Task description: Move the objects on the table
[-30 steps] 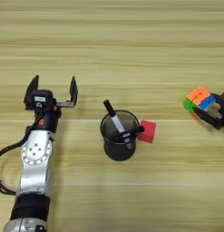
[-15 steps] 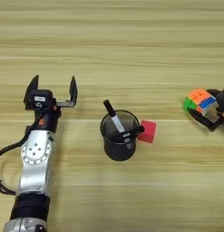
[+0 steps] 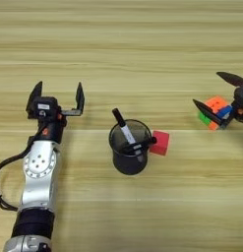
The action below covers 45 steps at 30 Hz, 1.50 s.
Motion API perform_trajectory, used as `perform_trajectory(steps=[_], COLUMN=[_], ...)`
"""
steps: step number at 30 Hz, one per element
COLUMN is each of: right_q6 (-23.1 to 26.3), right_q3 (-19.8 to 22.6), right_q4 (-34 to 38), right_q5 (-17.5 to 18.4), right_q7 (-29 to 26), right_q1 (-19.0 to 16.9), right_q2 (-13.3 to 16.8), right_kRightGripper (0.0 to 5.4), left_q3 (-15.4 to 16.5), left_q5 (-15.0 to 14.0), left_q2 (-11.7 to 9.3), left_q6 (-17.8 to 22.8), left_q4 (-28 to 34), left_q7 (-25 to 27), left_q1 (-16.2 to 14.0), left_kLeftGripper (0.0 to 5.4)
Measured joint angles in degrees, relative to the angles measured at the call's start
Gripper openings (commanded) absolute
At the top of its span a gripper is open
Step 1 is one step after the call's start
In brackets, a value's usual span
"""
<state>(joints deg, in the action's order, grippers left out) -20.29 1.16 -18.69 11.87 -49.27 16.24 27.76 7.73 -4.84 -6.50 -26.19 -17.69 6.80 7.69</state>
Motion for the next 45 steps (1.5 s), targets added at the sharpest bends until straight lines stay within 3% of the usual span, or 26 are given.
perform_trajectory(steps=[8, 18, 28, 36, 45], right_q6=[0.2, 4.5, 5.1, 4.9, 4.8], right_q3=[-3.6, -8.5, -10.6, -12.4, -13.8], right_q4=[3.7, 7.0, 5.7, 2.0, 0.4], right_q5=[1.1, 2.0, 1.1, -1.2, -2.2], right_q7=[-6.3, -14.6, -16.1, -14.1, -13.7], right_q1=[-3.3, -7.4, -6.7, -3.4, -3.0], right_q2=[-0.3, 1.4, 1.2, -1.8, -3.1], right_kRightGripper=[5.39, 5.39, 5.39, 5.39, 5.39], left_q3=[0.0, -0.1, -0.2, -0.2, -0.2], left_q5=[0.0, 0.0, 0.0, 0.0, 0.0], left_q2=[0.0, 0.2, 0.4, 0.5, 0.8], left_q6=[0.0, 0.0, -0.1, -0.6, -0.6], left_q4=[-0.3, -0.3, -0.5, -0.5, -0.4], left_q7=[-0.1, -0.2, -0.3, -0.3, -0.3], left_q1=[0.1, 0.1, 0.1, 0.1, 0.1], left_kLeftGripper=[5.4, 5.4, 5.4, 5.4, 5.4])
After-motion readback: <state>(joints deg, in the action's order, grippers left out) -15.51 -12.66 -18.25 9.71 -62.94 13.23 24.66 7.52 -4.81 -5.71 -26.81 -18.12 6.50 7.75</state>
